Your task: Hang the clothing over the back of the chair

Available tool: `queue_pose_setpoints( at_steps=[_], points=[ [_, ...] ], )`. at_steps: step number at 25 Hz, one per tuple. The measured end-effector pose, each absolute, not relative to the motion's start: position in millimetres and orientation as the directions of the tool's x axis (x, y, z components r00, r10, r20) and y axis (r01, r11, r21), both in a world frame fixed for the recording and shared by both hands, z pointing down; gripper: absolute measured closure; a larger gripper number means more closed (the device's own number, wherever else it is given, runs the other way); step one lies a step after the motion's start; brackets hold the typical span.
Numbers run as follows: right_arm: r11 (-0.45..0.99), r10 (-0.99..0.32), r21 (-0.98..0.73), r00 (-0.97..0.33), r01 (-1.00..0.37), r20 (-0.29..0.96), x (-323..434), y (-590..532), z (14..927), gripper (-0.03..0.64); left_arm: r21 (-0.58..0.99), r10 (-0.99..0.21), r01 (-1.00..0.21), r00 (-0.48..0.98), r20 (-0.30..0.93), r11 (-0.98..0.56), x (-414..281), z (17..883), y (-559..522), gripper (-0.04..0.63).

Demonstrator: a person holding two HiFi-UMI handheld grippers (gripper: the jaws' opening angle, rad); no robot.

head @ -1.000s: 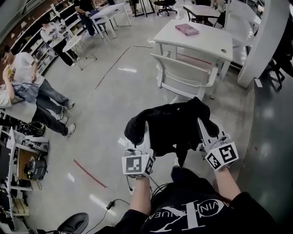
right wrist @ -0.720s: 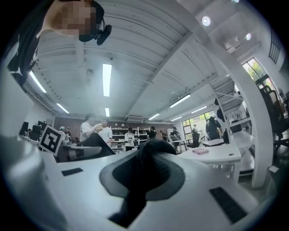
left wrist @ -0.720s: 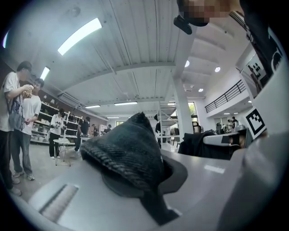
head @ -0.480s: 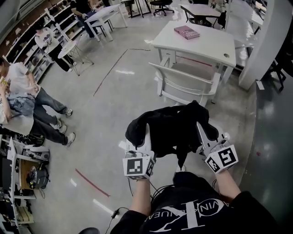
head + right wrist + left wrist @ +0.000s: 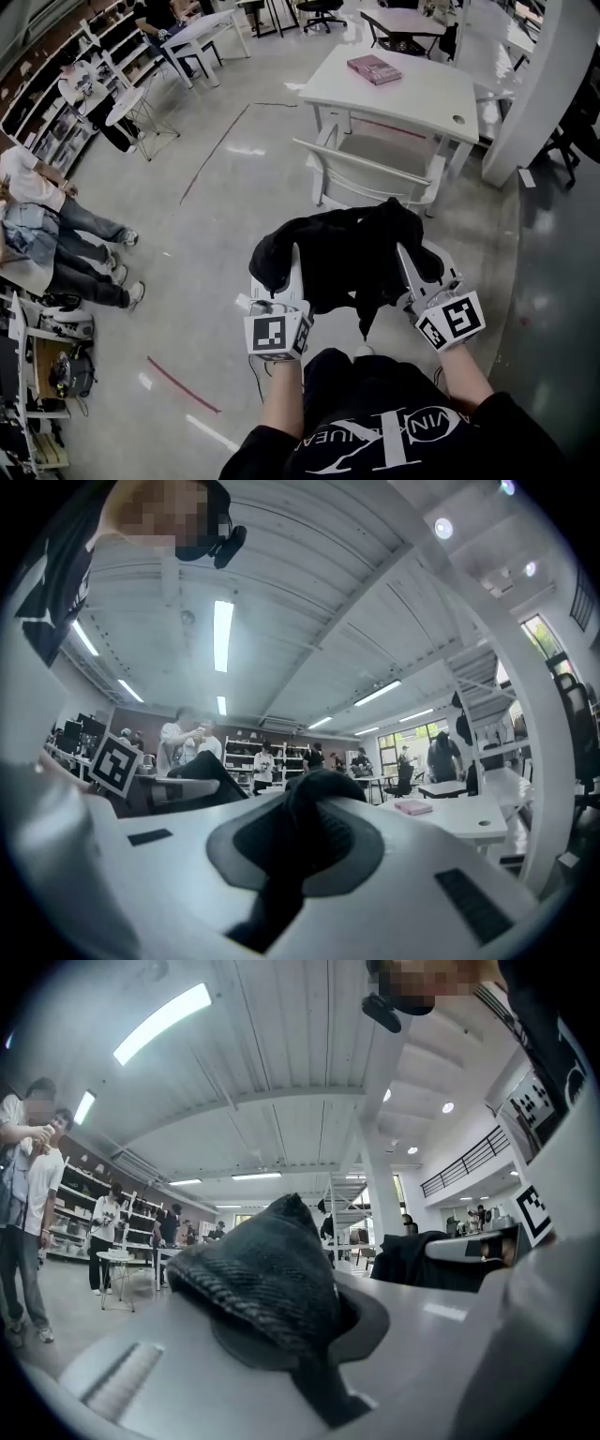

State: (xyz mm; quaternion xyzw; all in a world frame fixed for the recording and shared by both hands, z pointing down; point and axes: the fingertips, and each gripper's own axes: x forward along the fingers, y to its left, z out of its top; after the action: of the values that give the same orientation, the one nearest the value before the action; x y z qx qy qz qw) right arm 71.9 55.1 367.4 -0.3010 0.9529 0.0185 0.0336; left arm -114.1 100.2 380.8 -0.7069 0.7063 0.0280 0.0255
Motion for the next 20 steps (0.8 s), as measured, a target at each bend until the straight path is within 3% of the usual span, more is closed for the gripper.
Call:
queue_pose_setpoints(
  at_steps=[20],
  points=[
    [0.787, -0.612, 0.028, -0.787, -0.616, -0.077, 64, -18, 362, 0.581, -0.017, -0.995, -0.997, 0.075, -0.066, -0.074, -122, 374, 11, 0.561]
  ],
)
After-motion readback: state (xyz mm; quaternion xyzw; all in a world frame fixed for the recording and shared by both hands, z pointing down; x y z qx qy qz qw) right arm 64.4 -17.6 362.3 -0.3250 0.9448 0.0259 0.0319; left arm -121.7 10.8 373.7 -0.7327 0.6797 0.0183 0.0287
